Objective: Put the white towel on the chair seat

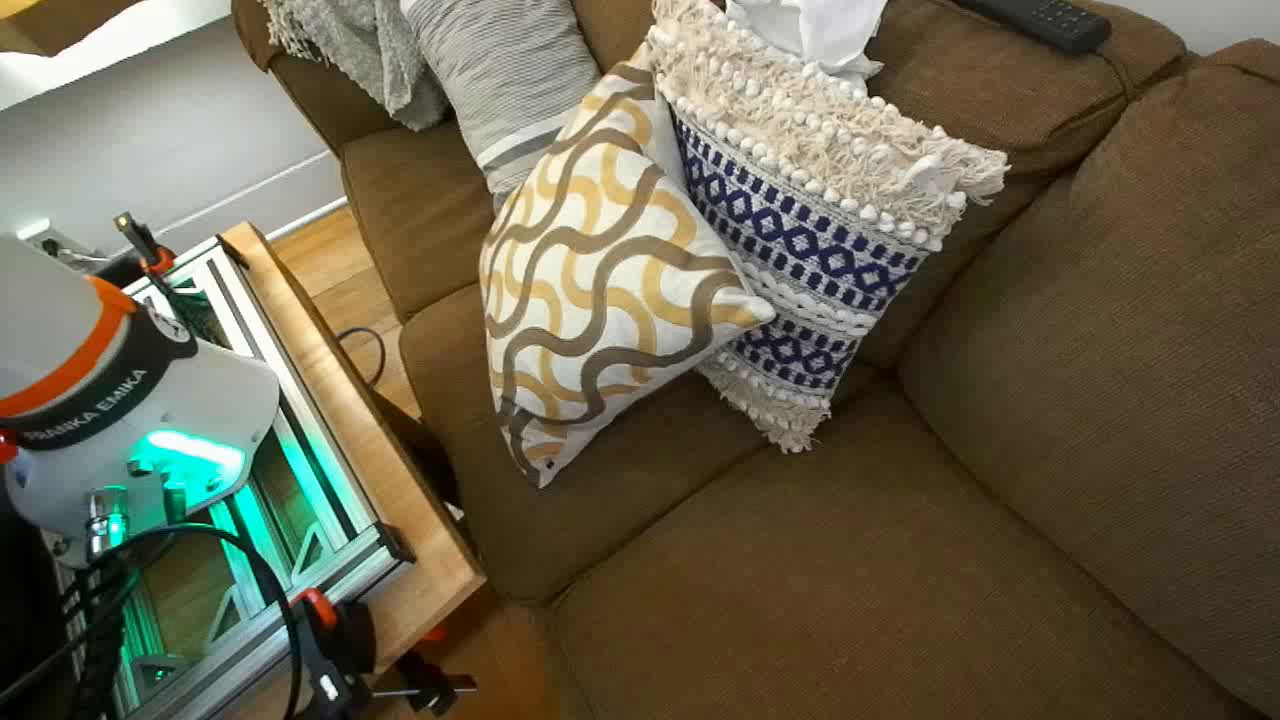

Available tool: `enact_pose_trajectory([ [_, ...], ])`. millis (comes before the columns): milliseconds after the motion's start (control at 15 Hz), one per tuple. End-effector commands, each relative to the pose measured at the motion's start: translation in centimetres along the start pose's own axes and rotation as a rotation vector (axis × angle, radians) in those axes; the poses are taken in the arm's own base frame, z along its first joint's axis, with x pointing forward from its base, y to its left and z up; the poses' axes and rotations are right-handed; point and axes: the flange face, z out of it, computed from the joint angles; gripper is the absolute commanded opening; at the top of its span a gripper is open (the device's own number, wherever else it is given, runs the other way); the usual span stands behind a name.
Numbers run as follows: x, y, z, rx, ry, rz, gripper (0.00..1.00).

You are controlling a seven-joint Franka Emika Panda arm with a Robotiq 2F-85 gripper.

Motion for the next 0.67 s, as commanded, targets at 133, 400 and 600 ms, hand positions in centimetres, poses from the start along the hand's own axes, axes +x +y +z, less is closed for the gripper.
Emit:
enact_pose_trajectory([
  [133,0.0,0.0,0.0,0.000,-0.001,0.000,1.00],
  [400,0.6,0.1,-0.2,0.029,0.011,0.055,1.00],
  [600,3.8,1.8,-0.9,0.127,0.045,0.224,1.00],
])
